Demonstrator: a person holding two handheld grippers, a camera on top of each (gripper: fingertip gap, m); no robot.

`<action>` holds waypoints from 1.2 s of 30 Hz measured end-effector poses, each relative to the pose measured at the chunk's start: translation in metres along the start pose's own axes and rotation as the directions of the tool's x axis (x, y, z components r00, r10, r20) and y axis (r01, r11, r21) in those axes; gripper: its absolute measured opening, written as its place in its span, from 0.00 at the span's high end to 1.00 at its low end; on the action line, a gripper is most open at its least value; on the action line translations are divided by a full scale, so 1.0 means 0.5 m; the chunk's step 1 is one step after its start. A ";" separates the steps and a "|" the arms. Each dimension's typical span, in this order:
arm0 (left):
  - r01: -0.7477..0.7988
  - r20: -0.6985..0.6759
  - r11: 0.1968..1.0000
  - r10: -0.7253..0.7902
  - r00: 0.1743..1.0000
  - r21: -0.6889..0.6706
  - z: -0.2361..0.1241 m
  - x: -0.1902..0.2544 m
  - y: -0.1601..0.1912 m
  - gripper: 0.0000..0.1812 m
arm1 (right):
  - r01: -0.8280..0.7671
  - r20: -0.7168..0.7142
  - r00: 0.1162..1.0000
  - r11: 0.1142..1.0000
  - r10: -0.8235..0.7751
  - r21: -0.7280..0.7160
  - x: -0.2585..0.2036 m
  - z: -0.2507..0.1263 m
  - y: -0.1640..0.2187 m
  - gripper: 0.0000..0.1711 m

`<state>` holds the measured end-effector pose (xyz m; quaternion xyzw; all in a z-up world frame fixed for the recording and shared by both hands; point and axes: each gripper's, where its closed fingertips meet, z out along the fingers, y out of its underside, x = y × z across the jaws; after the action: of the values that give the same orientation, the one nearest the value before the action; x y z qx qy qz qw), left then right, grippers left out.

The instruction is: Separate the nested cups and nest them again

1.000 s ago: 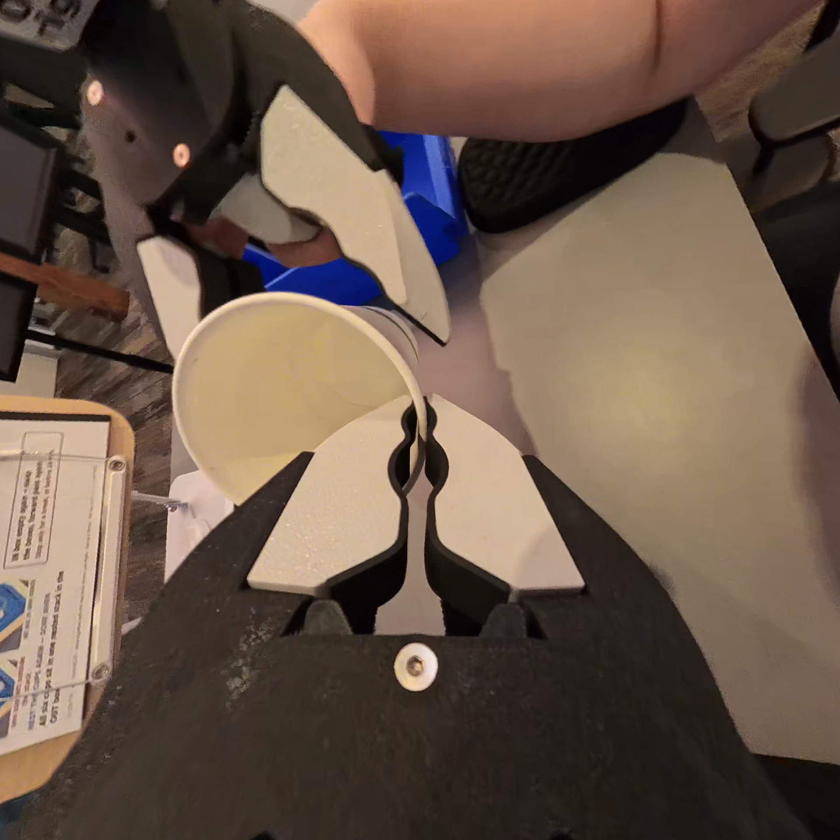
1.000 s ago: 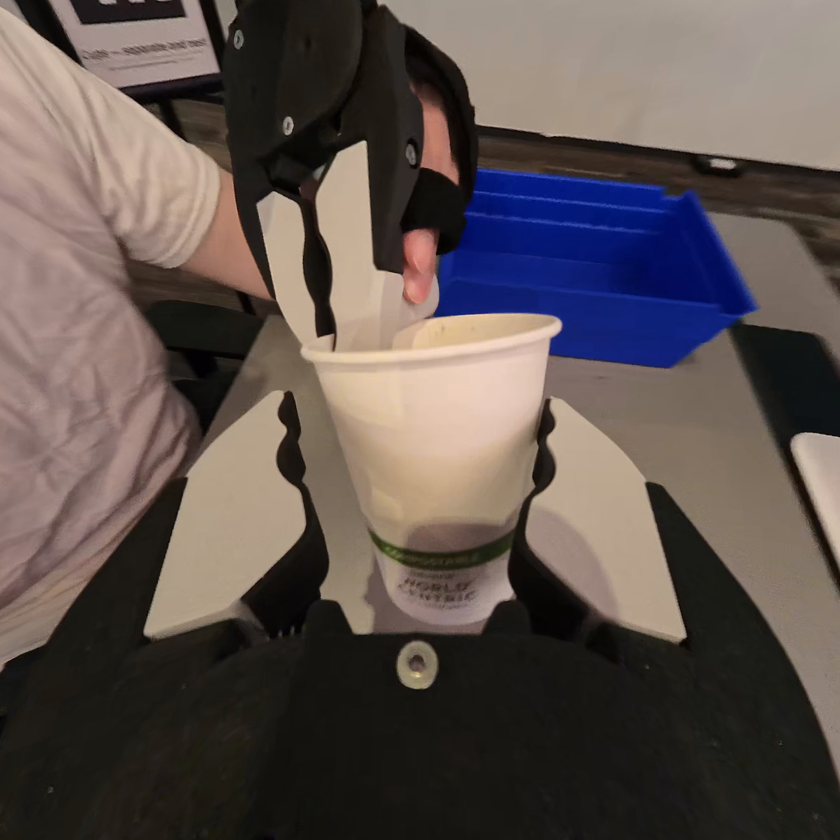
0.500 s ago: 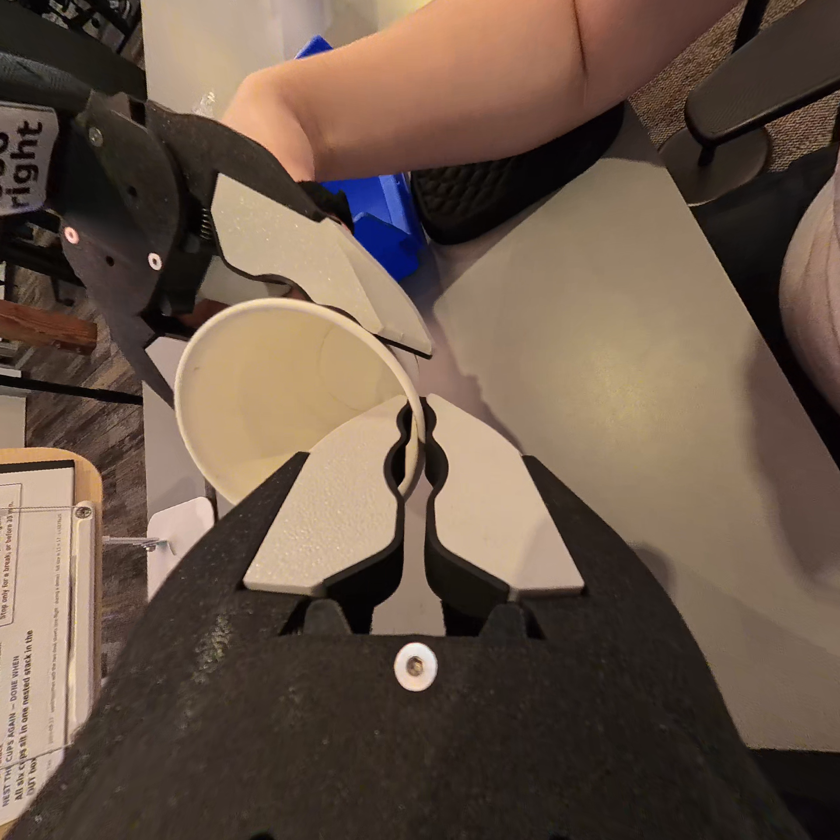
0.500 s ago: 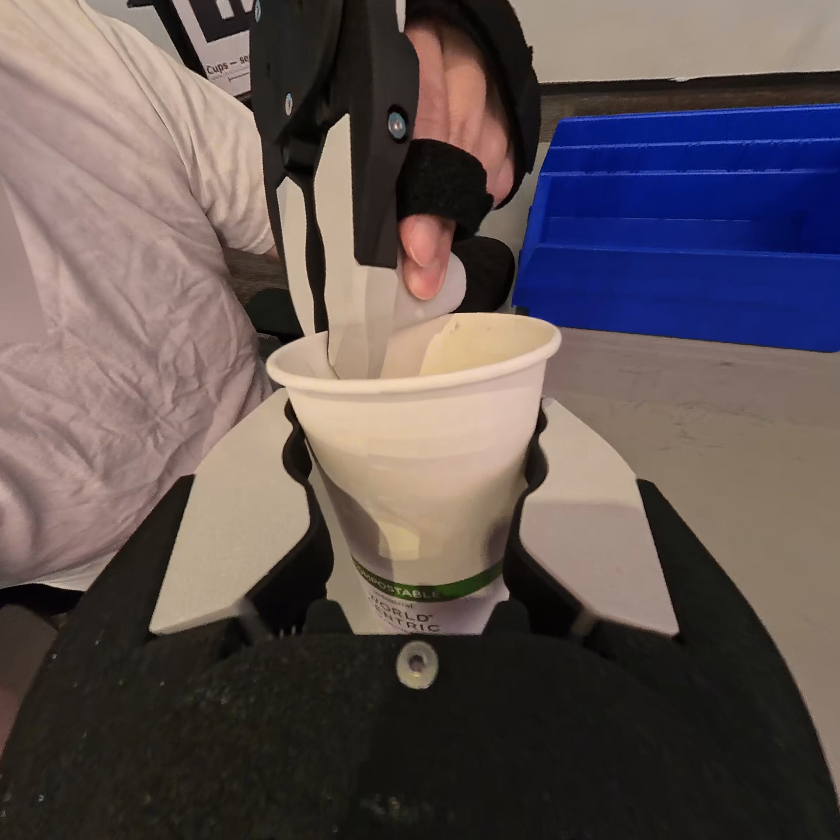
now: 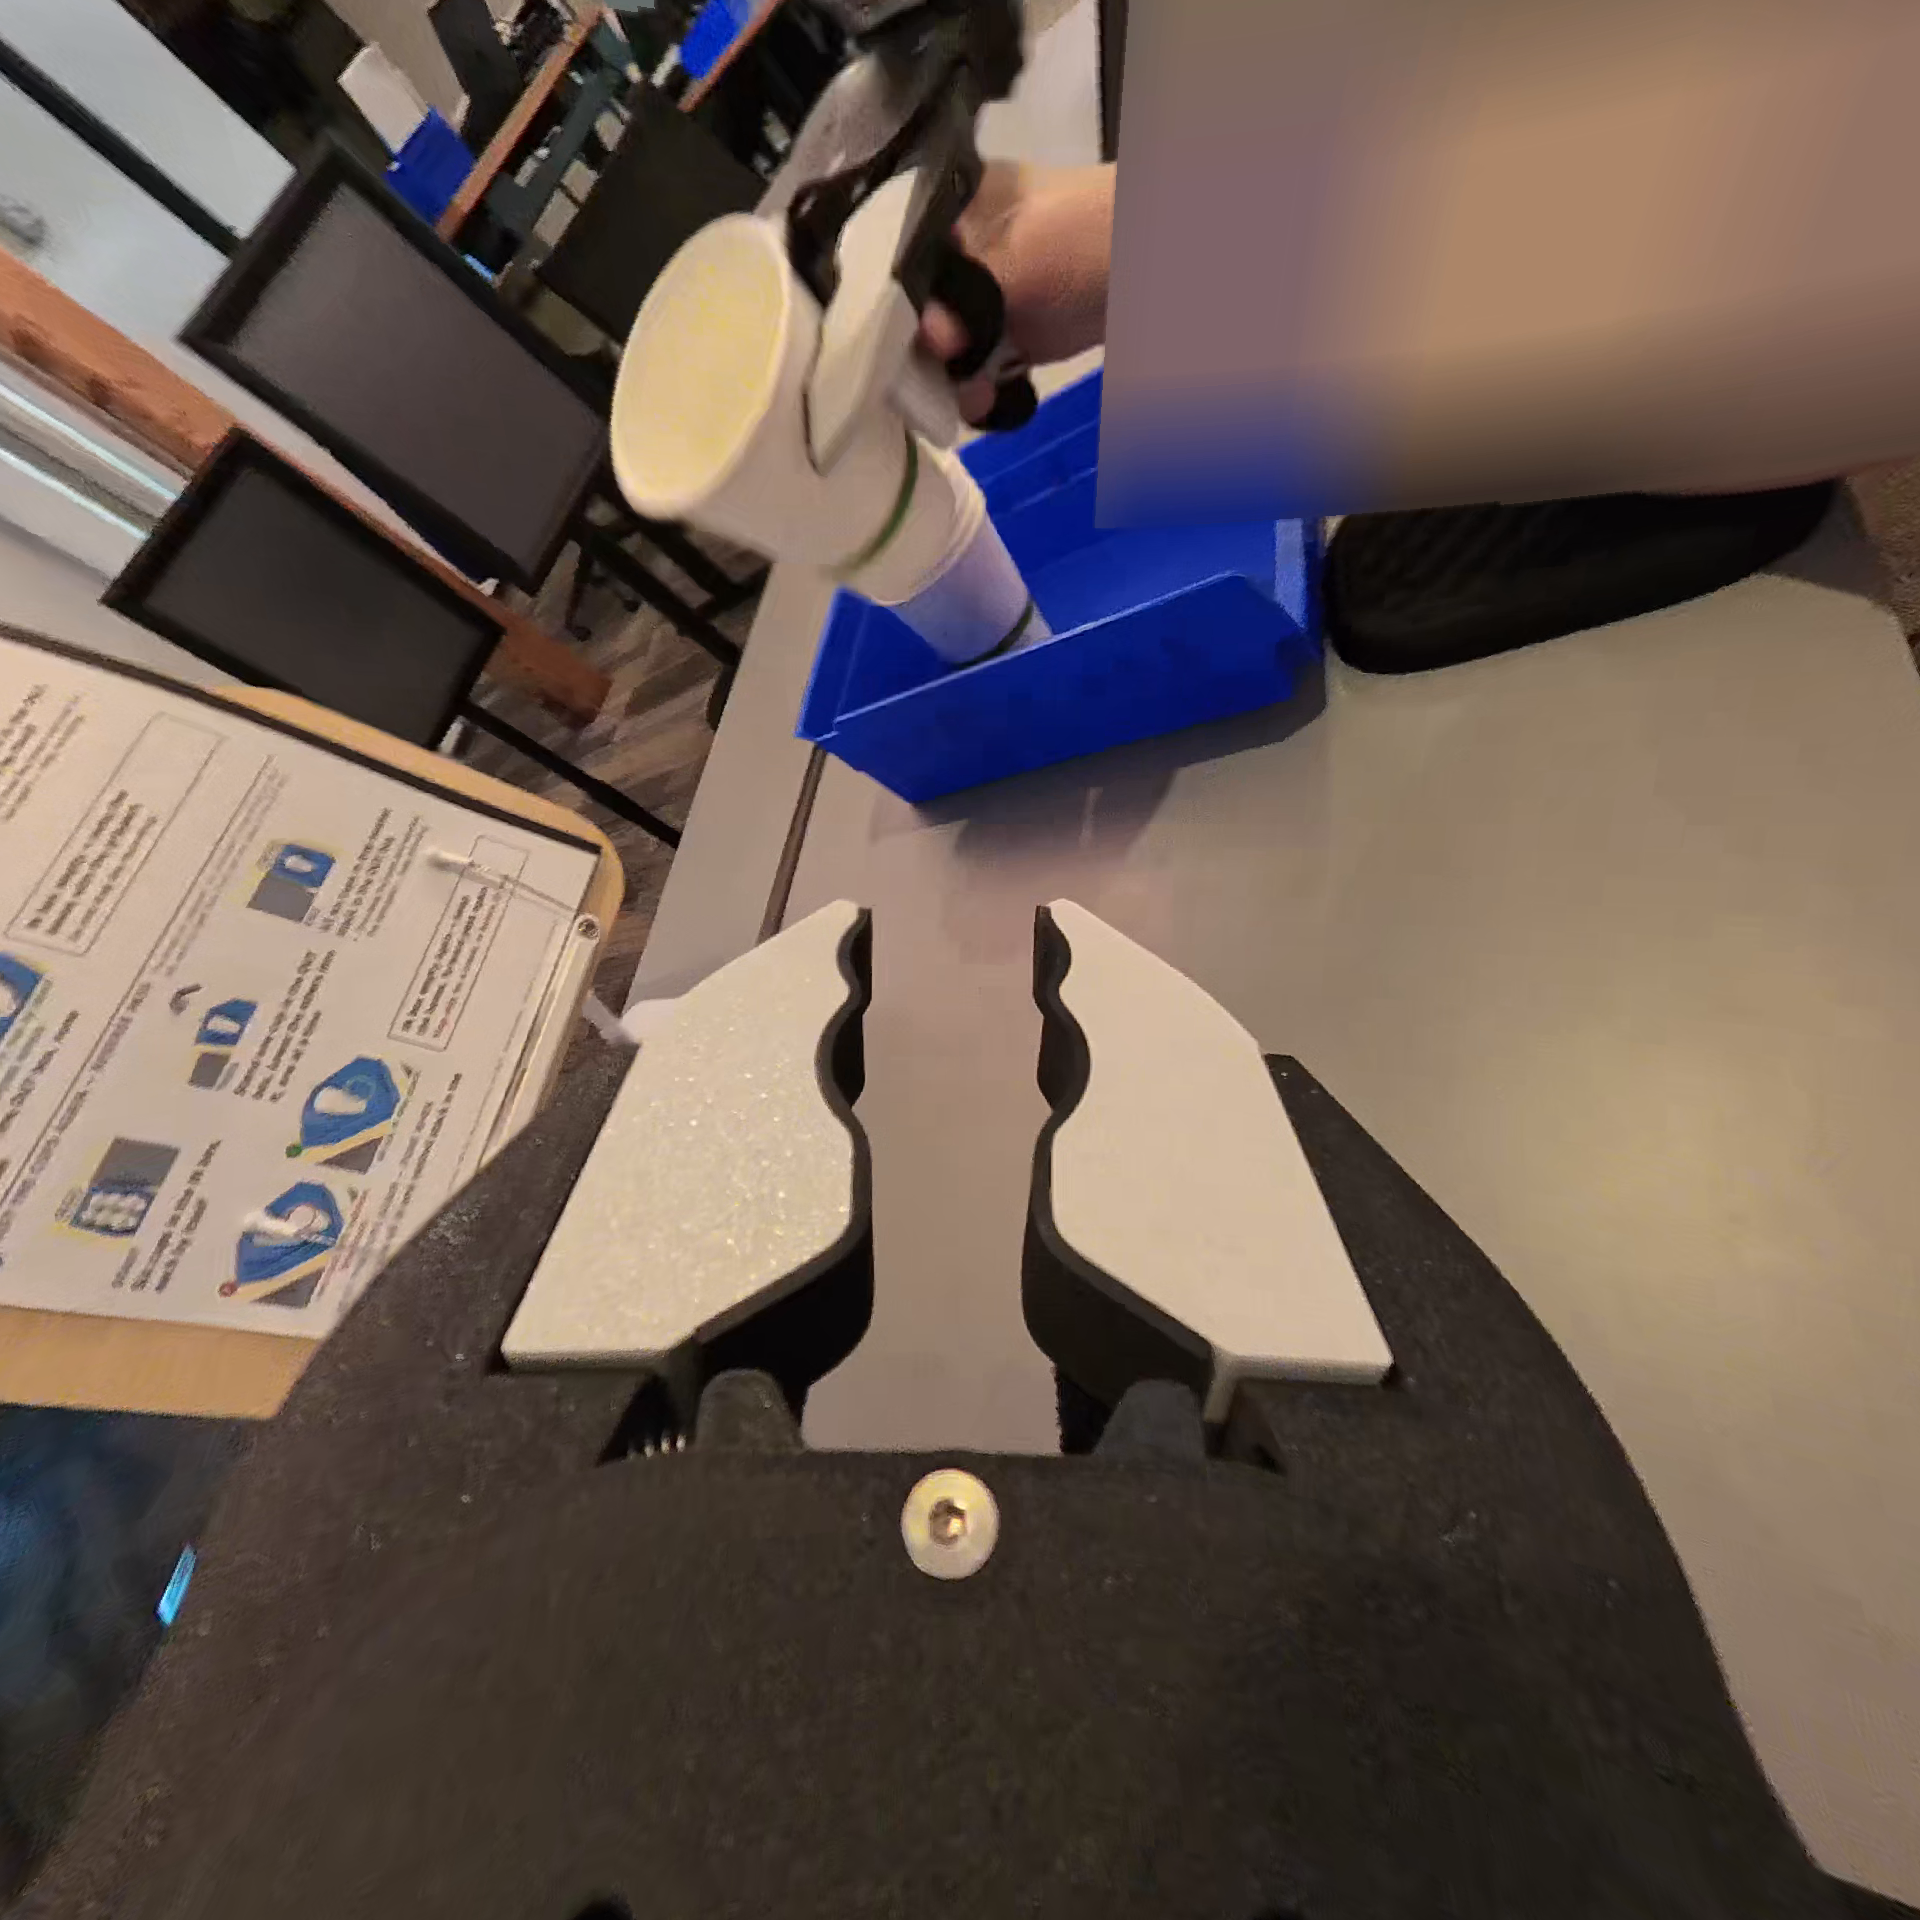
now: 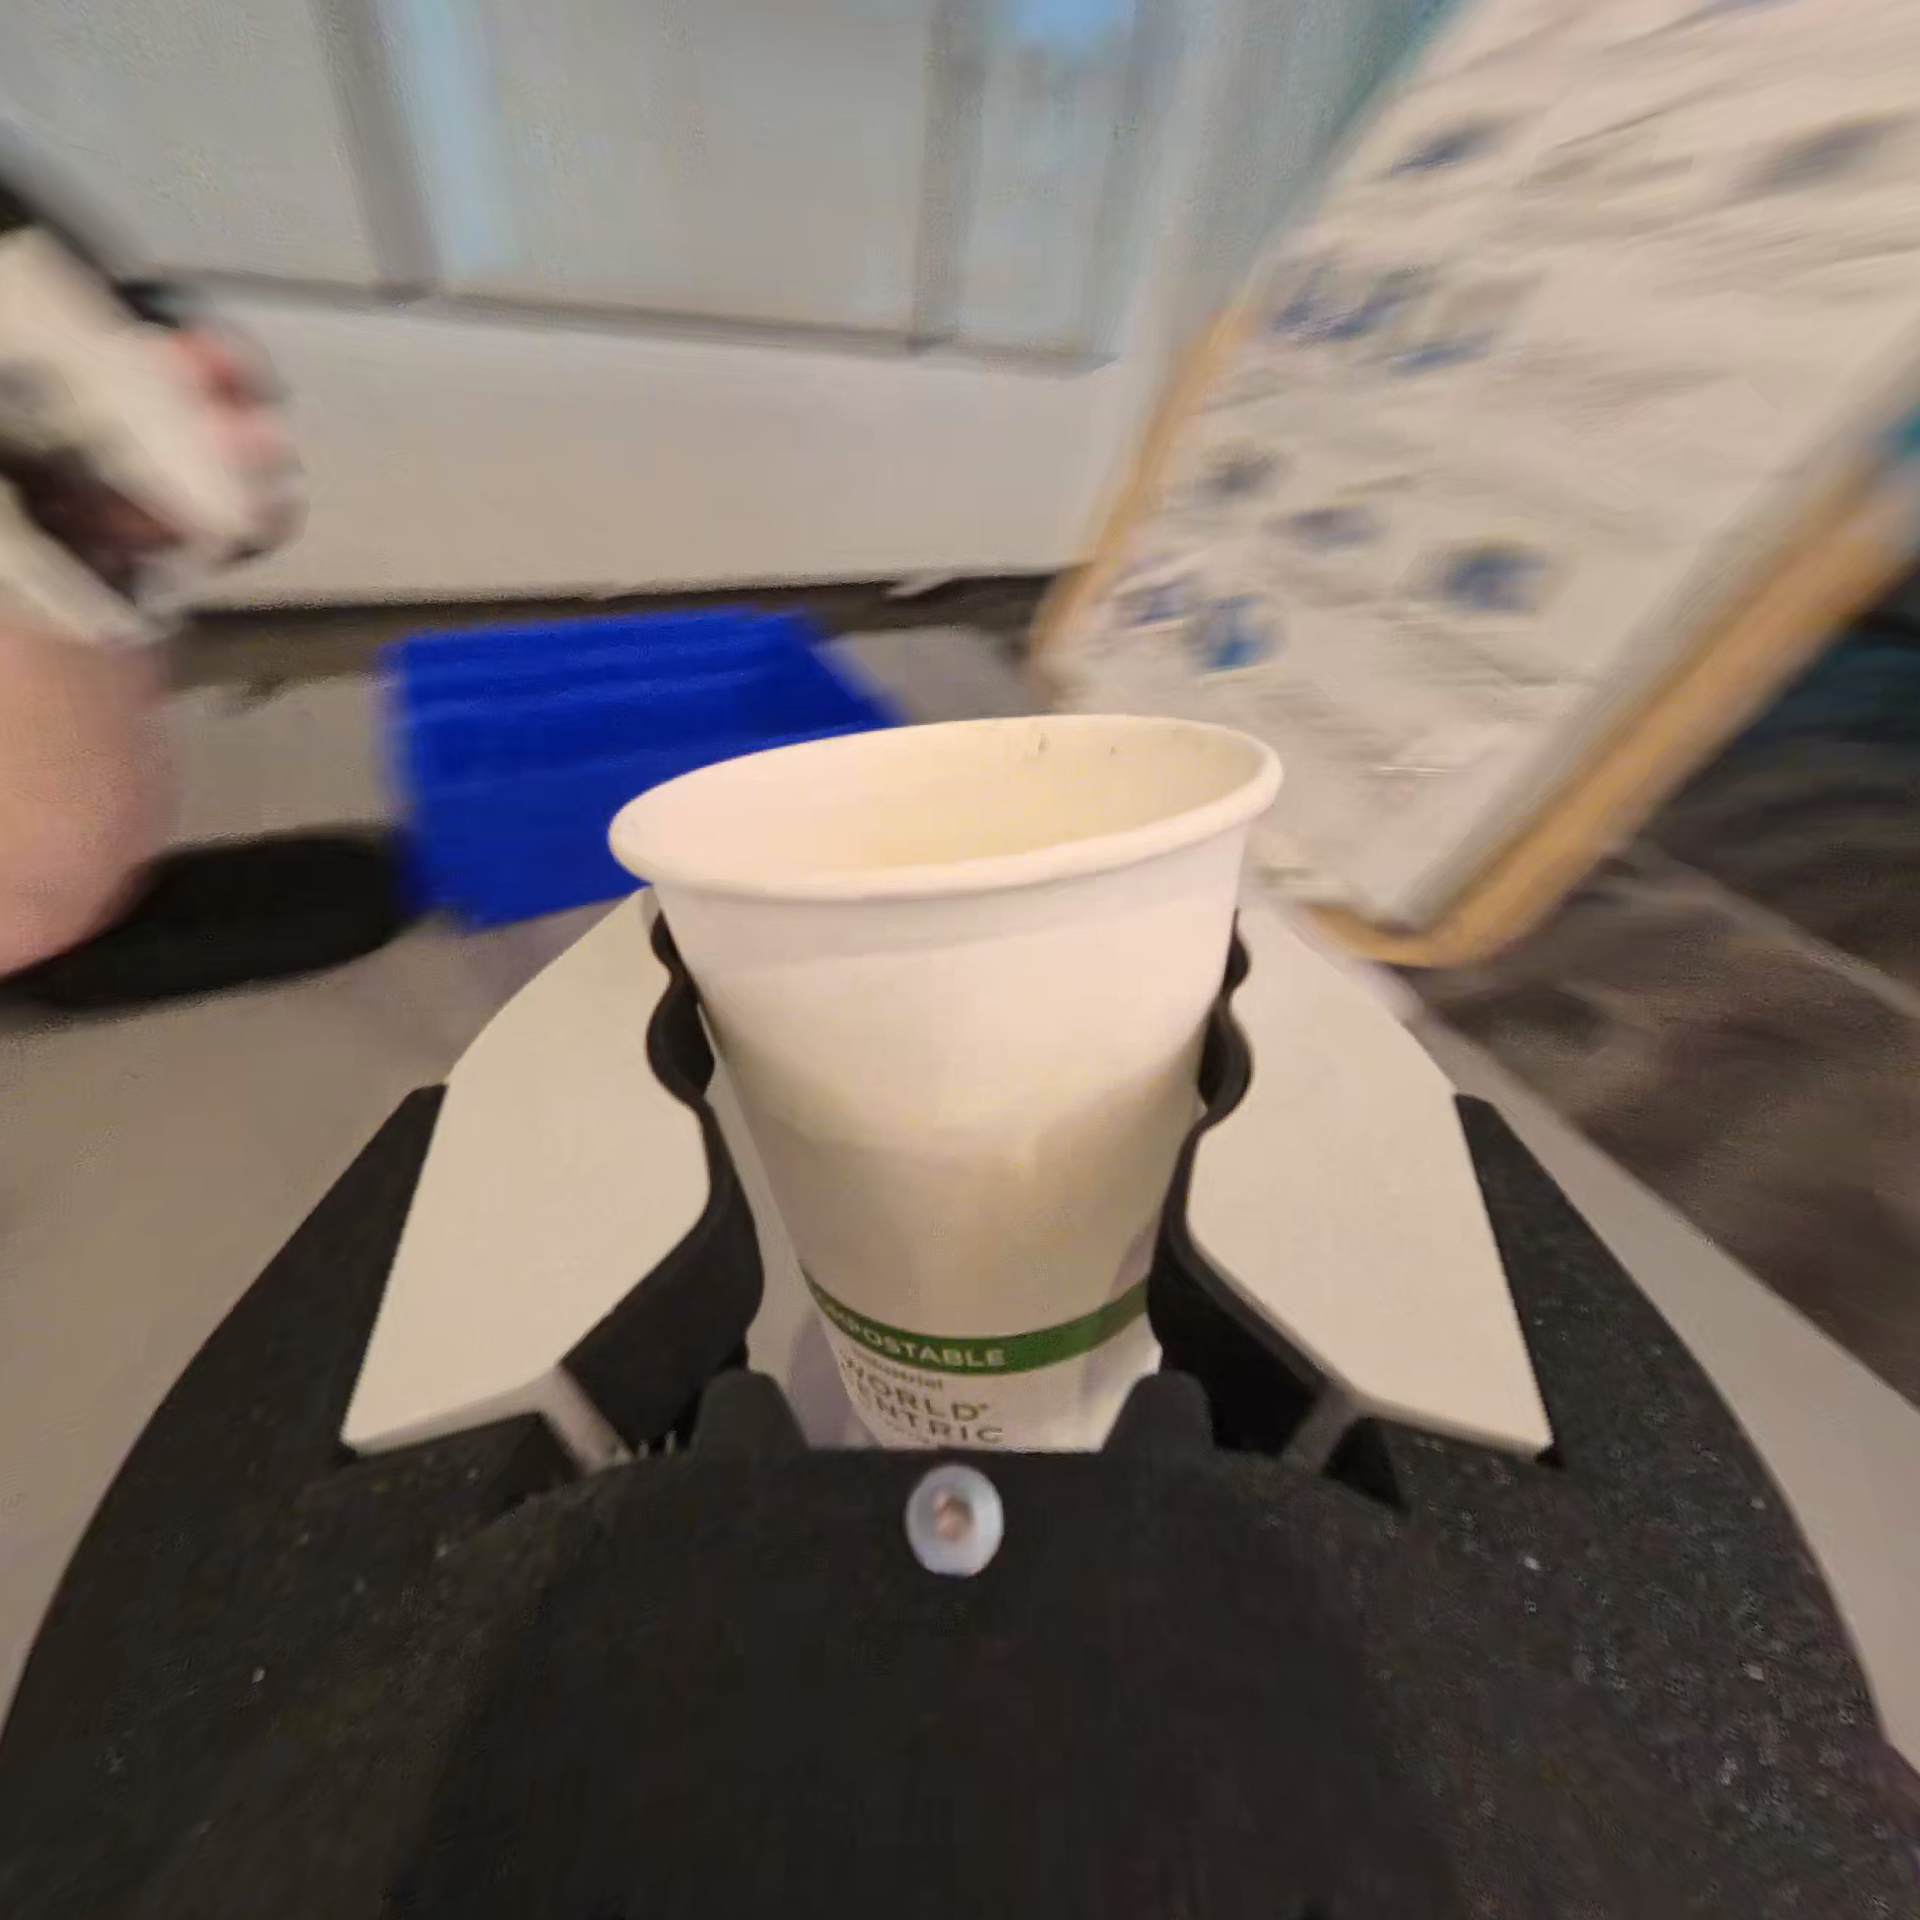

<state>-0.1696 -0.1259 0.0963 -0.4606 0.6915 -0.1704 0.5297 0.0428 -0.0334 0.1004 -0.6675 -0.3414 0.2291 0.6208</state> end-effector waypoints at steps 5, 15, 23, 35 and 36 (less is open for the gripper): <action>0.007 0.000 1.000 -0.007 1.000 -0.014 0.005 0.000 0.004 0.84 | -0.128 -0.453 0.860 0.958 0.236 0.256 0.233 -0.182 0.045 0.46; -0.022 -0.022 0.997 0.021 1.000 -0.076 0.033 0.013 0.023 0.84 | -0.216 -0.462 0.801 0.904 0.380 0.368 0.296 -0.184 0.121 0.45; -0.022 -0.001 0.997 0.022 1.000 -0.079 0.022 0.002 0.026 0.85 | -0.304 -0.433 0.834 0.940 0.341 0.155 0.284 -0.161 0.181 0.45; 0.009 0.123 0.984 0.013 0.992 -0.175 -0.030 -0.055 0.075 0.85 | -0.337 -0.494 0.856 0.890 0.154 -0.306 0.225 -0.246 0.236 0.37; 0.032 0.181 0.976 0.008 0.984 -0.217 -0.047 -0.078 0.096 0.85 | -0.335 -0.510 0.850 0.884 0.133 -0.327 0.222 -0.260 0.234 0.38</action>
<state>-0.2120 -0.0752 0.0931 -0.5337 0.6525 -0.0539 0.5352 0.2310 -0.0380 0.0144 -0.8536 -0.1331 0.0590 0.5002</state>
